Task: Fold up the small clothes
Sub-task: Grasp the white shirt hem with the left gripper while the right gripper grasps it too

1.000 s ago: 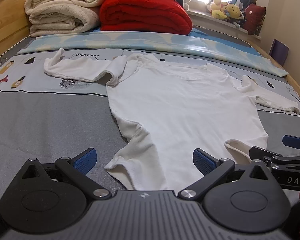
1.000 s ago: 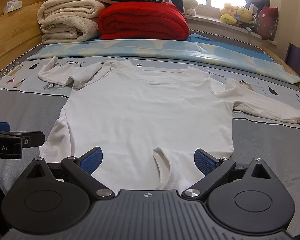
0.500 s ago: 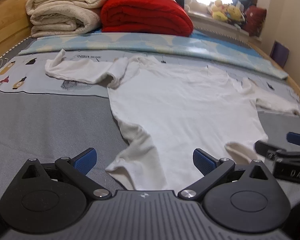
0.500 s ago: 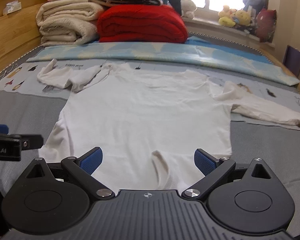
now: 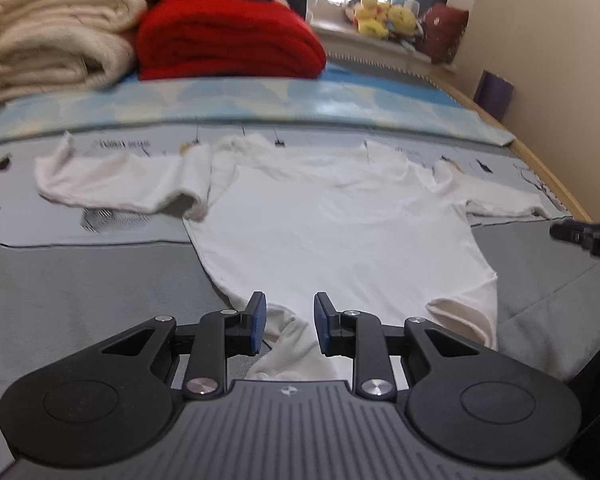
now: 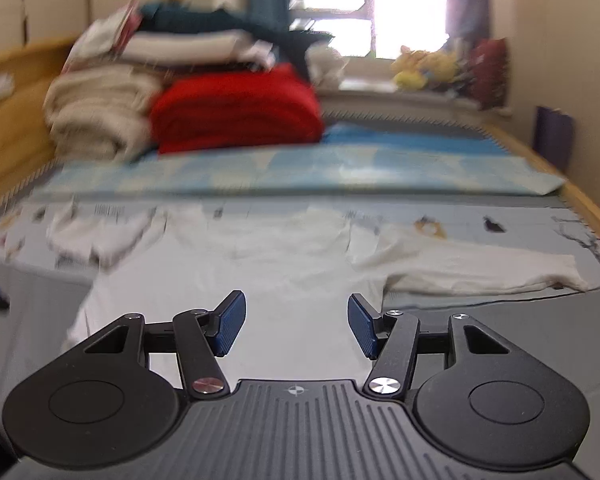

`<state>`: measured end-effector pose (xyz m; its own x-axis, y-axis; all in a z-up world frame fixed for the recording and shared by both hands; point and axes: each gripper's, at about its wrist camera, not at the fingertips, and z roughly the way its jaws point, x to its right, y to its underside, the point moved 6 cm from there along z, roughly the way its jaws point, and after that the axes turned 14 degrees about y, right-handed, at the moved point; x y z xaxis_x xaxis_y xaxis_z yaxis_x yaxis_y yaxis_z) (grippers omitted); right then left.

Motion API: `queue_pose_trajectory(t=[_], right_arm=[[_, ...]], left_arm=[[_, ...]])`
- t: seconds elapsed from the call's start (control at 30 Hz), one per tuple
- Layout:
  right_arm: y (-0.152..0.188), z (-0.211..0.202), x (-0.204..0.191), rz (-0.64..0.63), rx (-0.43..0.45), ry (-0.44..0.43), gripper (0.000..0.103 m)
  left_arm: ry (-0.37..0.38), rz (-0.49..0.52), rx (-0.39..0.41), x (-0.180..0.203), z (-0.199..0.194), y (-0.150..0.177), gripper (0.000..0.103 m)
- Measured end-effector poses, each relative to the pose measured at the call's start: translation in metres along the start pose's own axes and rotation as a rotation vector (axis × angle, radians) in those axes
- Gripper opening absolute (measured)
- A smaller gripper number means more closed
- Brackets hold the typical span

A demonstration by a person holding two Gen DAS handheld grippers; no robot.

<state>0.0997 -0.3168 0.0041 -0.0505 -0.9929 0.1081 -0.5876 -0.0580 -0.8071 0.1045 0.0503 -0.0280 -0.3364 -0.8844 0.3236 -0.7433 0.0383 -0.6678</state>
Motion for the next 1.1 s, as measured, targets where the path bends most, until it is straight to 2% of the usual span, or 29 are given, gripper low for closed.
queue_pose_trajectory(t=[0.07,0.1,0.17,0.23,0.33,0.43,0.47,0.5,0.63,0.67,0.7,0.73,0.8,0.9,1.1], right_arm=[[0.016,0.022,-0.002,0.002,-0.075,-0.043,0.059],[0.024,0.028,-0.005,0.007,-0.108,-0.058,0.059],[0.042,0.045,-0.015,-0.02,-0.21,-0.083,0.059],[0.048,0.048,-0.03,-0.03,-0.232,-0.117,0.061],[0.055,0.055,-0.055,-0.11,-0.25,-0.152,0.064],[0.063,0.06,-0.074,-0.192,-0.268,-0.163,0.065],[0.067,0.06,-0.078,-0.211,-0.27,-0.171,0.066],[0.068,0.061,-0.081,-0.232,-0.271,-0.168,0.067],[0.077,0.073,-0.092,-0.291,-0.292,-0.13,0.065],[0.078,0.074,-0.094,-0.295,-0.296,-0.132,0.063],[0.08,0.074,-0.096,-0.3,-0.296,-0.138,0.051],[0.081,0.073,-0.098,-0.308,-0.285,-0.136,0.032],[0.08,0.07,-0.093,-0.318,-0.265,-0.102,0.012],[0.073,0.063,-0.068,-0.233,-0.261,-0.07,0.004],[0.086,0.038,0.002,-0.065,-0.32,-0.05,0.001]], left_arm=[[-0.027,-0.037,-0.049,-0.018,0.021,0.011,0.029],[-0.053,-0.088,-0.096,-0.027,0.032,0.017,0.029],[-0.023,-0.173,-0.16,-0.035,0.049,0.024,0.029],[-0.003,-0.164,-0.188,-0.033,0.059,0.023,0.03],[0.007,-0.155,-0.219,-0.033,0.072,0.022,0.035],[-0.005,-0.154,-0.256,-0.035,0.082,0.025,0.048],[-0.013,-0.148,-0.269,-0.035,0.086,0.026,0.055],[-0.018,-0.141,-0.275,-0.034,0.09,0.025,0.057],[-0.019,-0.121,-0.31,-0.032,0.104,0.03,0.057],[-0.023,-0.111,-0.315,-0.031,0.106,0.032,0.056],[-0.022,-0.1,-0.321,-0.03,0.108,0.034,0.053],[-0.018,-0.089,-0.324,-0.028,0.108,0.036,0.047],[-0.006,-0.073,-0.328,-0.026,0.105,0.038,0.019],[0.011,-0.07,-0.312,-0.023,0.089,0.04,0.005],[0.013,-0.071,-0.304,-0.026,0.036,0.053,0.004]])
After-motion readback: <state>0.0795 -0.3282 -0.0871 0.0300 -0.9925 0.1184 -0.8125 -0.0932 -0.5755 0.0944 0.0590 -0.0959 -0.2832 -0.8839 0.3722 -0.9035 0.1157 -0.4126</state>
